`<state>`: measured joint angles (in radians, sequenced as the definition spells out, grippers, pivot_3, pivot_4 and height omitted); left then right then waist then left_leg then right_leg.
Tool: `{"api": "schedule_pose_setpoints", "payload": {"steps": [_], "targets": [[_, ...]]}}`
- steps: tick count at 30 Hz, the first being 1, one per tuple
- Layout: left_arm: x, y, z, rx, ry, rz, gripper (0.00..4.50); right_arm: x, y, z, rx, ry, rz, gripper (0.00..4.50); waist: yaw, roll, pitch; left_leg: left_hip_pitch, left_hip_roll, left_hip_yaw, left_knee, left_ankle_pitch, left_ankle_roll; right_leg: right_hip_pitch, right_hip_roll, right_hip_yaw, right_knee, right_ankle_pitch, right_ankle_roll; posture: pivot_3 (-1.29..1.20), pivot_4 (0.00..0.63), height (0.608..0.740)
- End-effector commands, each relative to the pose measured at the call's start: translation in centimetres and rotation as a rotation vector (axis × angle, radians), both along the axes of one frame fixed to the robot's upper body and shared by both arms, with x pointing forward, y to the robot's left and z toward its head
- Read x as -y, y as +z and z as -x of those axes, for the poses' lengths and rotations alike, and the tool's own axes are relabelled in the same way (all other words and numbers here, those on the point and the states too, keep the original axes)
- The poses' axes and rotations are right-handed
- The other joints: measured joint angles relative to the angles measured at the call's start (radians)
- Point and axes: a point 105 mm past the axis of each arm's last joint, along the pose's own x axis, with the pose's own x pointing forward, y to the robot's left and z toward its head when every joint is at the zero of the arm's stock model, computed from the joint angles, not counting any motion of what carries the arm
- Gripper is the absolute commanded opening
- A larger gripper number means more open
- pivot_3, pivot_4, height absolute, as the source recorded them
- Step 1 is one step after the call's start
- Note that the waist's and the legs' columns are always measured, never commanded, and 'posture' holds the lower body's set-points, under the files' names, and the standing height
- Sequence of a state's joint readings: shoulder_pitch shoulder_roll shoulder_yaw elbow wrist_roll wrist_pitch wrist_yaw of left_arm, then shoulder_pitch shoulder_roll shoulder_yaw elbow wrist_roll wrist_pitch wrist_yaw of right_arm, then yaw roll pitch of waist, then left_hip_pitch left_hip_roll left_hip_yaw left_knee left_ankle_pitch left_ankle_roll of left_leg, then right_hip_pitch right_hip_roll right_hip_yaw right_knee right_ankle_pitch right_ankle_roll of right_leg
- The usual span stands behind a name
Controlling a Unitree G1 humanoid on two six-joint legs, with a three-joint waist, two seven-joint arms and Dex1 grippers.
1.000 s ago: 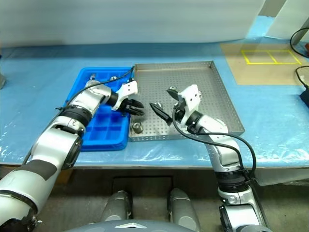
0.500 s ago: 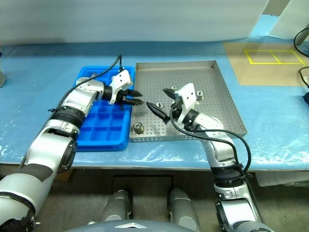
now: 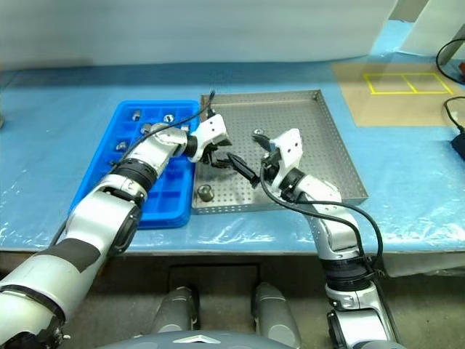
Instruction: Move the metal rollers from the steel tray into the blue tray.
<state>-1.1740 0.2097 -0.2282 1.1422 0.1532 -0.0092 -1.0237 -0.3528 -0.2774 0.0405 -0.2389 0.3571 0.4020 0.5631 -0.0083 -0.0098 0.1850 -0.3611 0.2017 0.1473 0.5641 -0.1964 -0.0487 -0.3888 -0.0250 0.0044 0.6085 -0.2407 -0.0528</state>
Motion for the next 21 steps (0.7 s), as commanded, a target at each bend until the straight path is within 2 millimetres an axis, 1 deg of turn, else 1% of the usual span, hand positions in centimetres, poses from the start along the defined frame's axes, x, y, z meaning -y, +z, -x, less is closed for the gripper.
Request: {"api": "schedule_pose_setpoints", "payload": {"steps": [1, 5, 8, 10, 14, 18, 21], "targets": [[0.7, 0.5, -0.4, 0.052, 0.008, 0.005, 3.78, 0.3, 1.5, 0.7, 0.058, -0.009, -0.020, 4.50, -0.004, 0.000, 0.000, 0.000, 0.000, 0.000, 0.000, 0.000, 0.000, 0.000, 0.000, 0.000, 0.000, 0.000, 0.000, -0.43, 0.150, 0.740], [1.6, 0.1, -0.2, 0.043, -0.001, 0.013, 3.78, 0.4, 1.4, 0.8, 0.056, -0.022, -0.018, 4.50, -0.005, 0.000, 0.000, 0.000, 0.000, 0.000, 0.001, 0.000, 0.000, 0.000, 0.000, 0.000, 0.000, 0.000, 0.000, -0.44, 0.150, 0.740], [1.9, 0.0, -0.4, 0.048, 0.031, 0.021, 3.78, 0.5, 1.4, 0.9, 0.055, -0.026, -0.017, 4.50, -0.006, 0.000, 0.000, 0.000, 0.000, 0.000, 0.001, 0.000, 0.001, 0.000, 0.000, 0.000, 0.000, 0.000, 0.001, -0.45, 0.150, 0.740], [2.0, -0.3, -0.4, 0.043, 0.041, 0.013, 3.78, 0.6, 1.4, 0.9, 0.054, -0.030, -0.015, 4.50, -0.007, 0.000, 0.000, 0.000, 0.000, 0.000, 0.001, 0.000, 0.001, 0.000, 0.000, 0.000, 0.000, 0.000, 0.001, -0.45, 0.150, 0.740], [1.9, -1.1, -0.4, 0.031, 0.060, -0.010, 3.78, 0.6, 1.3, 0.9, 0.053, -0.034, -0.014, 4.50, -0.007, 0.000, 0.000, 0.000, 0.000, 0.000, 0.001, 0.000, 0.001, 0.000, 0.000, 0.001, 0.000, 0.000, 0.001, -0.45, 0.150, 0.740], [1.6, -1.6, -0.5, 0.019, 0.080, -0.029, 3.78, 0.6, 1.3, 1.0, 0.052, -0.036, -0.013, 4.50, -0.007, 0.000, 0.000, 0.000, 0.000, 0.000, 0.001, 0.000, 0.001, 0.000, 0.000, 0.001, 0.000, 0.000, 0.001, -0.45, 0.150, 0.740], [1.7, -1.7, -0.5, 0.002, 0.100, -0.011, 3.78, 0.6, 1.2, 1.0, 0.052, -0.037, -0.013, 4.50, -0.007, 0.000, 0.000, 0.000, 0.000, 0.000, 0.001, 0.000, 0.001, 0.001, 0.000, 0.001, 0.000, 0.000, 0.001, -0.45, 0.150, 0.740]]}}
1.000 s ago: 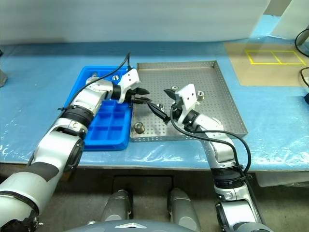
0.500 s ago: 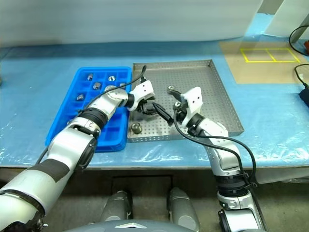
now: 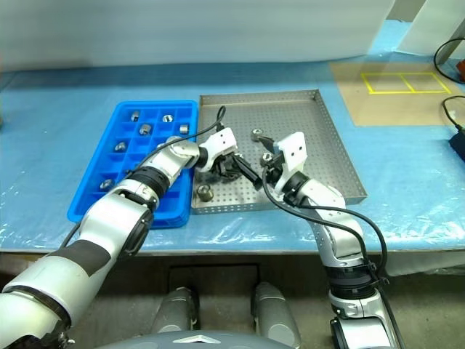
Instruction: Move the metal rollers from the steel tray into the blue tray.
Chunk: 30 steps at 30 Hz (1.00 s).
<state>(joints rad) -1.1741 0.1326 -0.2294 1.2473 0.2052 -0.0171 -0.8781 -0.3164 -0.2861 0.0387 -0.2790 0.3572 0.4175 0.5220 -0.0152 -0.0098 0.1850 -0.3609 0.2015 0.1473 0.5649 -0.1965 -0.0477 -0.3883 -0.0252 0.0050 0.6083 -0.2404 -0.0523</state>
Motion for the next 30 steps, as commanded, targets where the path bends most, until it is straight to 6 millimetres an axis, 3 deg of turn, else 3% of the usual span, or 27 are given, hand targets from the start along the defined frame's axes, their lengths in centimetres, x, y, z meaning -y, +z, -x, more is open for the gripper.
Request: {"api": "schedule_pose_setpoints", "payload": {"steps": [1, 4, 9, 11, 14, 19, 25, 30], "targets": [[0.4, 1.0, -0.4, 0.010, 0.032, 0.034, 3.78, 0.1, 1.6, 0.6, 0.064, 0.006, -0.015, 4.50, 0.000, 0.000, 0.000, 0.000, 0.000, 0.000, 0.000, 0.000, 0.000, 0.000, 0.000, 0.000, 0.000, 0.000, 0.000, -0.45, 0.150, 0.740], [0.6, 1.1, -0.3, 0.015, 0.018, 0.051, 3.62, 0.0, 1.6, 0.6, 0.064, 0.007, -0.016, 4.50, 0.000, 0.000, 0.000, 0.000, 0.000, 0.000, 0.000, 0.000, 0.000, 0.001, 0.000, 0.000, 0.000, 0.000, 0.000, -0.44, 0.150, 0.740], [0.6, 0.6, -0.2, 0.008, 0.020, 0.039, 2.17, -0.1, 1.5, 0.6, 0.061, 0.011, -0.017, 4.50, 0.000, 0.000, 0.000, 0.000, 0.000, 0.000, 0.001, 0.000, 0.000, 0.001, 0.000, 0.000, 0.000, 0.000, 0.000, -0.44, 0.150, 0.740], [0.7, 0.4, 0.1, -0.002, 0.002, 0.040, 2.17, -0.1, 1.5, 0.6, 0.061, 0.013, -0.017, 4.50, 0.000, 0.000, 0.000, 0.000, 0.000, 0.000, 0.001, 0.000, 0.000, 0.001, 0.000, 0.000, 0.000, 0.000, 0.000, -0.44, 0.150, 0.740], [0.7, 0.2, 0.3, -0.014, -0.018, 0.049, 1.73, -0.1, 1.5, 0.6, 0.061, 0.016, -0.016, 4.50, 0.000, 0.000, 0.000, 0.000, 0.000, 0.000, 0.001, 0.000, 0.000, 0.001, 0.000, 0.000, 0.000, 0.000, 0.000, -0.44, 0.150, 0.740], [0.4, 0.5, 0.1, 0.013, -0.006, 0.055, 1.72, -0.3, 1.5, 0.6, 0.062, 0.025, -0.016, 4.50, 0.000, 0.000, 0.000, 0.000, 0.000, 0.000, 0.001, 0.000, 0.001, 0.001, 0.000, 0.000, 0.000, 0.000, 0.000, -0.42, 0.150, 0.740], [-0.1, 4.1, 0.4, 0.049, -0.047, 0.247, 1.72, -0.6, 1.8, 0.5, 0.069, 0.047, -0.019, 4.50, 0.001, 0.000, 0.000, 0.000, 0.000, 0.000, 0.000, 0.000, 0.001, 0.000, 0.000, 0.000, 0.000, 0.000, 0.000, -0.39, 0.150, 0.740], [-3.9, 6.1, 1.1, 0.099, 0.015, 0.372, 1.72, -1.7, 3.1, 0.6, 0.089, 0.138, -0.034, 4.50, -0.002, 0.000, 0.000, 0.000, 0.001, 0.000, -0.001, 0.000, 0.001, -0.001, 0.000, 0.000, 0.000, 0.000, -0.001, -0.32, 0.150, 0.740]]}}
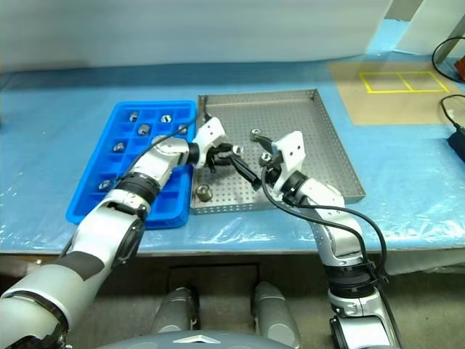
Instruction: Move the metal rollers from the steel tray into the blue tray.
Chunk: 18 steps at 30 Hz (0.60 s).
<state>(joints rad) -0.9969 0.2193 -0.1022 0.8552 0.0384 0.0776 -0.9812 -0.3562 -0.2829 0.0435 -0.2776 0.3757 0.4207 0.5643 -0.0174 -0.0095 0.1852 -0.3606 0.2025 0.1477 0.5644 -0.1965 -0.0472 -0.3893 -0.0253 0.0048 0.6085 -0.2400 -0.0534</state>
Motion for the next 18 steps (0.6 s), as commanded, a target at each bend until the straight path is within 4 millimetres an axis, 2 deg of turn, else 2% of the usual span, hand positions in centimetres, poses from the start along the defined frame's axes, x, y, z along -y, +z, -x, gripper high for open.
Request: {"api": "schedule_pose_setpoints", "payload": {"steps": [1, 3, 5, 8, 11, 15, 18], "targets": [[-2.6, 2.8, 0.8, 0.042, 0.038, 0.119, 1.72, -1.0, 2.2, 0.5, 0.059, 0.090, -0.027, 4.50, 0.000, 0.000, 0.000, 0.000, 0.000, 0.000, 0.000, 0.000, 0.000, 0.000, 0.000, 0.000, 0.000, 0.000, 0.000, -0.30, 0.150, 0.740], [-4.1, 4.7, 2.2, 0.090, 0.031, 0.238, 1.72, -1.5, 2.4, 0.4, 0.054, 0.142, -0.027, 4.50, 0.002, 0.001, 0.000, 0.000, 0.002, 0.000, -0.001, 0.000, 0.000, -0.001, 0.000, -0.002, 0.000, 0.000, -0.001, -0.26, 0.150, 0.740], [-5.8, 5.3, 4.1, 0.082, 0.024, 0.296, 1.72, -2.1, 2.2, 0.6, 0.041, 0.224, -0.004, 4.50, 0.006, 0.001, 0.000, -0.001, 0.002, 0.000, 0.000, 0.000, 0.000, -0.003, 0.000, -0.002, 0.000, 0.000, -0.001, -0.22, 0.150, 0.740], [-8.0, 4.8, 6.2, 0.033, 0.064, 0.290, 1.72, -2.8, 2.1, 0.7, 0.020, 0.321, 0.015, 4.50, 0.010, 0.001, 0.000, -0.006, 0.003, 0.000, 0.000, 0.000, 0.000, -0.008, 0.000, -0.004, 0.001, 0.000, -0.001, -0.16, 0.150, 0.740], [-10.3, 4.7, 7.6, 0.016, 0.150, 0.288, 1.72, -4.0, 2.4, 1.0, 0.001, 0.449, 0.021, 4.50, 0.019, 0.001, 0.000, -0.007, 0.003, 0.000, 0.000, 0.000, 0.000, -0.009, 0.000, -0.004, 0.001, 0.000, -0.001, -0.07, 0.150, 0.740], [-12.4, 5.1, 9.1, 0.026, 0.247, 0.300, 1.72, -5.9, 2.2, 1.5, -0.021, 0.592, 0.042, 4.50, 0.040, 0.001, 0.001, -0.007, 0.003, 0.000, 0.001, 0.000, -0.002, -0.010, 0.000, -0.006, 0.003, 0.000, -0.002, 0.04, 0.150, 0.740], [-13.5, 4.6, 10.4, 0.018, 0.307, 0.282, 1.72, -7.2, 2.0, 1.5, -0.028, 0.661, 0.049, 4.50, 0.054, 0.001, 0.000, -0.007, 0.003, 0.000, 0.001, 0.001, -0.002, -0.011, 0.000, -0.006, 0.004, -0.001, -0.003, 0.12, 0.150, 0.740]]}}
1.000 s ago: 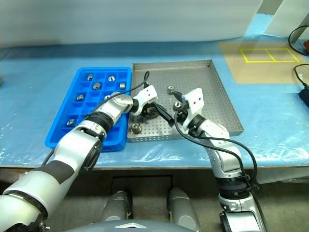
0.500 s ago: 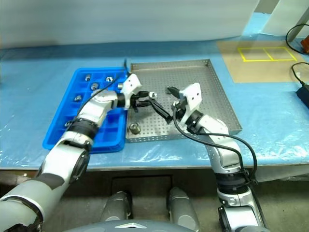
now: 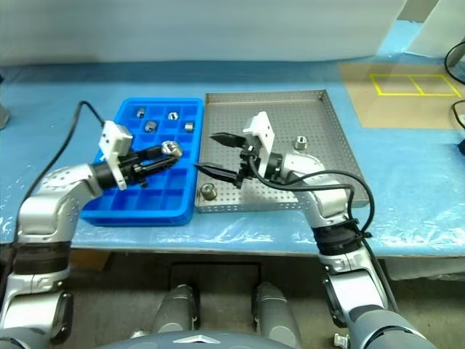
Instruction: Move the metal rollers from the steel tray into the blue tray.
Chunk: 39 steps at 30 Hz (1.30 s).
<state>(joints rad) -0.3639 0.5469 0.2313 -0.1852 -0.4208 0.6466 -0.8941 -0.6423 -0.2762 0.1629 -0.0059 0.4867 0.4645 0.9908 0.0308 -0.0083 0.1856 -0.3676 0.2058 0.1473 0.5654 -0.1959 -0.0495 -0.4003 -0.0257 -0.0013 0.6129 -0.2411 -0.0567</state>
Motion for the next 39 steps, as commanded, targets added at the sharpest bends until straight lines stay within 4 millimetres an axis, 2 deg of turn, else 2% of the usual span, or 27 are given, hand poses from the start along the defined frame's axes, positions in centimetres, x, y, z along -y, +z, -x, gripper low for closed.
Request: {"api": "schedule_pose_setpoints", "payload": {"steps": [1, 7, 12, 17, 24, 29, 39], "targets": [[-1.2, 1.1, 1.6, 0.041, 0.061, -0.011, 1.72, -1.5, 0.6, 0.6, 0.018, 0.112, -0.009, 4.50, 0.015, 0.000, 0.000, 0.000, 0.000, 0.000, 0.000, 0.000, 0.000, -0.001, 0.000, 0.000, 0.001, 0.000, 0.000, 0.15, 0.150, 0.740], [-4.8, -0.8, 1.5, -0.012, 0.324, -0.028, 1.72, -3.4, 0.3, 1.6, 0.004, 0.259, 0.017, 4.50, 0.051, 0.000, 0.000, -0.001, 0.001, -0.001, 0.000, 0.000, -0.002, -0.003, 0.000, -0.002, 0.004, -0.001, -0.002, 0.21, 0.150, 0.740], [-5.9, -2.0, 0.6, -0.011, 0.443, -0.031, 1.72, -4.4, 0.3, 1.1, 0.013, 0.259, 0.008, 4.50, 0.077, 0.000, 0.000, -0.002, 0.001, -0.001, 0.003, 0.000, -0.003, -0.003, -0.001, -0.003, 0.006, -0.002, -0.004, 0.23, 0.150, 0.740], [-5.6, -2.5, -1.7, 0.006, 0.500, -0.017, 1.72, -5.1, 0.3, 0.2, 0.038, 0.210, -0.006, 4.50, 0.087, 0.000, 0.000, -0.002, 0.000, -0.001, 0.005, 0.001, -0.002, -0.003, -0.005, -0.004, 0.010, -0.004, -0.006, 0.22, 0.150, 0.740], [-5.2, -2.3, -4.7, 0.021, 0.534, -0.006, 1.72, -4.9, 0.4, -0.2, 0.057, 0.151, -0.014, 4.50, 0.092, -0.001, 0.000, -0.003, 0.000, -0.001, 0.006, 0.003, -0.002, -0.004, -0.006, -0.004, 0.011, -0.001, -0.002, 0.17, 0.150, 0.740], [-5.8, -2.8, -5.8, 0.012, 0.565, -0.012, 1.72, -4.5, 0.4, -0.7, 0.063, 0.098, -0.019, 4.50, 0.089, -0.001, 0.000, -0.004, 0.000, -0.001, 0.005, 0.003, -0.003, -0.005, -0.005, -0.005, 0.012, -0.001, -0.001, 0.15, 0.150, 0.740], [-4.0, -3.4, -6.8, -0.015, 0.502, -0.032, 1.72, -3.4, -0.5, -2.2, 0.100, -0.030, 0.020, 4.50, 0.090, -0.001, 0.000, -0.007, 0.000, -0.003, 0.006, 0.004, -0.004, -0.007, -0.005, -0.007, 0.012, -0.001, -0.001, 0.12, 0.150, 0.740]]}}
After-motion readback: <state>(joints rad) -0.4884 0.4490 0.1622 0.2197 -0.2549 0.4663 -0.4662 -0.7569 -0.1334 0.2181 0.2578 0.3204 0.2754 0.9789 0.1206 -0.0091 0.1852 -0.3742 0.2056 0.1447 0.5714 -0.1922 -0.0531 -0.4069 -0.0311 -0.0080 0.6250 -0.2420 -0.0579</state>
